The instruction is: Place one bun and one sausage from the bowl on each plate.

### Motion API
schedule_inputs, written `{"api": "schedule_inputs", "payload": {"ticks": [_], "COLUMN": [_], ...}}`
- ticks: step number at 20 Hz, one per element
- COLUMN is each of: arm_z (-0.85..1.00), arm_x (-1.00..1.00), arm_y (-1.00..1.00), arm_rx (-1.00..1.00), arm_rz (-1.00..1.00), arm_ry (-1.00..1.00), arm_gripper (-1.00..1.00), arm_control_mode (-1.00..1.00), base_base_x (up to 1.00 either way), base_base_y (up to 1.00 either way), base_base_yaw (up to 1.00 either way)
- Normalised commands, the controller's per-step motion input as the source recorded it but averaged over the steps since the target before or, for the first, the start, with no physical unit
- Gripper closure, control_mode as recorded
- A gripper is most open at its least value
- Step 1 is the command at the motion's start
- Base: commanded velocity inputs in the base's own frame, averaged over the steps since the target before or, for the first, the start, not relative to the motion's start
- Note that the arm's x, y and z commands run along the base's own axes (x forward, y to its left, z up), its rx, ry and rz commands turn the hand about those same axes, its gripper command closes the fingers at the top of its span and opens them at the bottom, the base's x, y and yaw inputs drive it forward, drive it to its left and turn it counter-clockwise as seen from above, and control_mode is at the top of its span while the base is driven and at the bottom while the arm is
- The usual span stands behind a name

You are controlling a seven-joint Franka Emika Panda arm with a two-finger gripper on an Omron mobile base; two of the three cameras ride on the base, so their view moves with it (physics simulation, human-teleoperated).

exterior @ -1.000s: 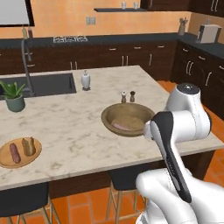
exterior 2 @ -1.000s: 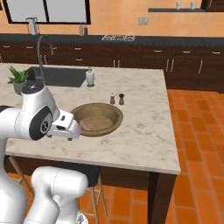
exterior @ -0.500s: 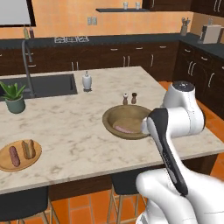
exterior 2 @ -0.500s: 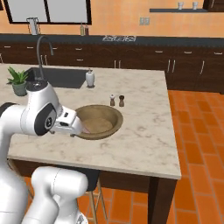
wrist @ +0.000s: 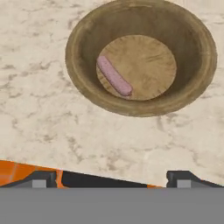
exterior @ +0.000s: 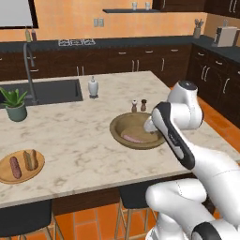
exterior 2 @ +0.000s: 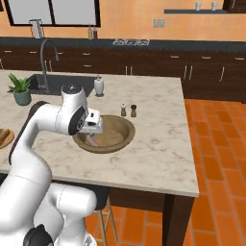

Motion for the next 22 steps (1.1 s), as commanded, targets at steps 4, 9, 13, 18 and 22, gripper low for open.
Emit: {"api": "schedule_inputs", "payload": {"ticks": [4, 9, 13, 18, 22], "arm_z": [-0.59, -0.49, -0.3, -0.46, -0.72], "arm_x": [1.0, 0.96, 0.92, 0.81, 0.53], "arm_y": [0.01, 0.13, 0.19, 0.11, 0.02], "arm_rx": [0.0, -0.02, -0.01, 0.0, -0.03], "arm_rz": [0.4, 0.25, 0.08, 0.08, 0.13], "arm_ry": [0.01, 0.13, 0.23, 0.19, 0.09], "arm_gripper": [-1.0, -1.0, -1.0, -1.0, -1.0], "arm_control_mode": [-1.0, -1.0, -1.0, -1.0, -1.0], "base_base_x": [0.0, 0.0, 0.0, 0.0, 0.0], "base_base_y": [0.0, 0.0, 0.0, 0.0, 0.0], "base_base_yaw": [0.0, 0.0, 0.0, 0.0, 0.0]}}
